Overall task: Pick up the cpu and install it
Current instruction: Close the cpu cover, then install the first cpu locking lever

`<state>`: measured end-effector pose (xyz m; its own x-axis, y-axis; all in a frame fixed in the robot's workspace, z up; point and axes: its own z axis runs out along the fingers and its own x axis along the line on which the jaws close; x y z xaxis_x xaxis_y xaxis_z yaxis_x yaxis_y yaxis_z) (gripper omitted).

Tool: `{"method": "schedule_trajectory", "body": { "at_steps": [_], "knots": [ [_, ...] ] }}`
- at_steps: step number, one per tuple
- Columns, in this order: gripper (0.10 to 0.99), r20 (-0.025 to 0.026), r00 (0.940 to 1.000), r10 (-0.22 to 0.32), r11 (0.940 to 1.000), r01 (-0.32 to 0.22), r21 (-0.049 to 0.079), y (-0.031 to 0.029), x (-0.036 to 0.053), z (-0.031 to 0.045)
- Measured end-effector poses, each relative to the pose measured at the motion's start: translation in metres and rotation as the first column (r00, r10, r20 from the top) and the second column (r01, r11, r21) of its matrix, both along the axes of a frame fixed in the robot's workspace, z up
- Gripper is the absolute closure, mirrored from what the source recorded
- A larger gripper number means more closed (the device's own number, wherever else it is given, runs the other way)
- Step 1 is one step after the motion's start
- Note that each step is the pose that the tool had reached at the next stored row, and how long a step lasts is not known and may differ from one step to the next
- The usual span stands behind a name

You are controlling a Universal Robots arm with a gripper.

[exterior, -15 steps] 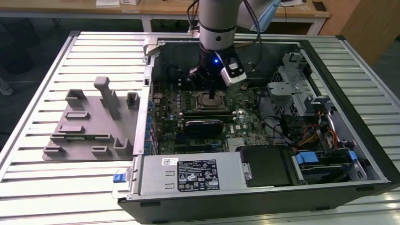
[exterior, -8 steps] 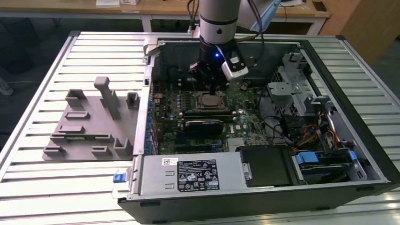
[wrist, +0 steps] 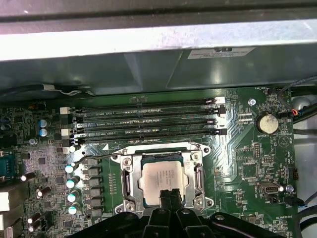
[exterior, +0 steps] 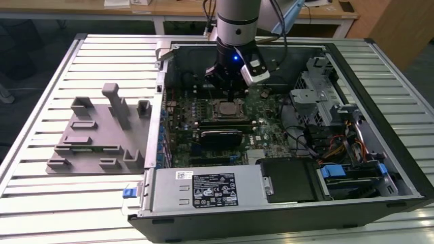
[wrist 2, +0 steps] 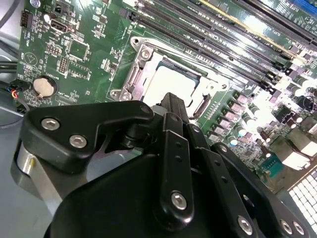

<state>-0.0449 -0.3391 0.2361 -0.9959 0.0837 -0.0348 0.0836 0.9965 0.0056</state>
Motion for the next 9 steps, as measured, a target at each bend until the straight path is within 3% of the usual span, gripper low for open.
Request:
{"method": "schedule_trajectory", "body": {
  "at_steps": [9],
  "knots": [
    [0.980, 0.0000, 1.0000, 0.000, 1.0000, 0.000, 0.000, 0.0000, 0.0000, 0.0000]
  ]
}}
